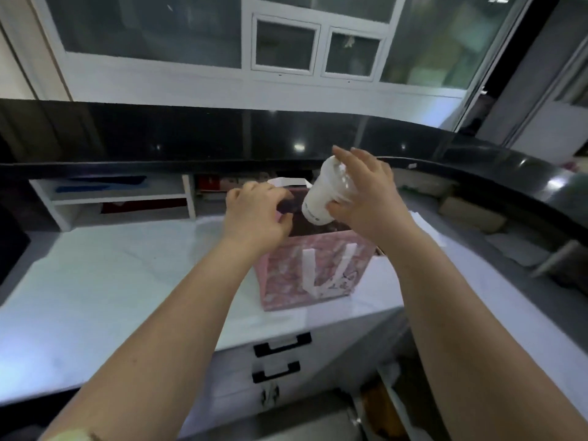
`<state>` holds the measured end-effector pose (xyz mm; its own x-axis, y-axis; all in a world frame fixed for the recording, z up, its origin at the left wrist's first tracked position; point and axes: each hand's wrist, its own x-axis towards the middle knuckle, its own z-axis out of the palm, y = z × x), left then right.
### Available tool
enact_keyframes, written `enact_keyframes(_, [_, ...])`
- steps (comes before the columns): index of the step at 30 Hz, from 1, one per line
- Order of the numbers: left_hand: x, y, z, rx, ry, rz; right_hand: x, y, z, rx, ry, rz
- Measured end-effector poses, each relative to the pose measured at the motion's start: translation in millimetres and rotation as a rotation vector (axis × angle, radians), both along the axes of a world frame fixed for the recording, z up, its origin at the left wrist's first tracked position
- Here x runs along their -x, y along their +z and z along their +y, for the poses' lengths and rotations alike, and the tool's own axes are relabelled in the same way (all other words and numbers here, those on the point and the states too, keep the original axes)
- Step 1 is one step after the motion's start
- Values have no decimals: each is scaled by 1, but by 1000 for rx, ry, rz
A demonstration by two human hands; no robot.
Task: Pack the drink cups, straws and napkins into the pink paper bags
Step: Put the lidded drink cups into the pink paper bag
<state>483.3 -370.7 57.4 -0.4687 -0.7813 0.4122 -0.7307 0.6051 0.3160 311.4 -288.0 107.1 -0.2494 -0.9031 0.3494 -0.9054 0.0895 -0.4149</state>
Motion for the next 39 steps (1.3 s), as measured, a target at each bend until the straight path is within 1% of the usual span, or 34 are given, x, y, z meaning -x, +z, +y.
enact_keyframes(5, [37, -9, 18, -67, -10, -45, 37, -16, 9, -44, -14, 17])
enact_keyframes(10, [45, -7, 7, -144, 3, 8, 54, -19, -1, 9, -32, -19])
enact_keyframes(13, [52, 0, -12, -226, -56, -58, 55, -22, -12, -10, -29, 11])
enact_keyframes(15, [58, -1, -27, -281, -102, -135, 53, -27, -23, -87, -6, 79])
enact_keyframes(18, [63, -6, -46, -337, -185, -209, 49, -40, -44, -267, 24, 132])
enact_keyframes(21, [62, -16, -59, -300, -204, -342, 49, -57, -66, -451, 52, 197])
enact_keyframes(24, [58, -26, -64, -309, -210, -492, 56, -59, -84, -591, 10, 217])
enact_keyframes(28, [59, -34, -67, -308, -226, -562, 71, -62, -96, -635, -51, 347])
enact_keyframes(30, [61, -39, -65, -286, -242, -577, 75, -68, -99, -651, -70, 377])
enact_keyframes(35, [68, -46, -57, -234, -288, -604, 70, -88, -109, -729, -60, 395])
enact_keyframes(39, [71, -48, -57, -226, -274, -604, 73, -97, -115, -792, 9, 369])
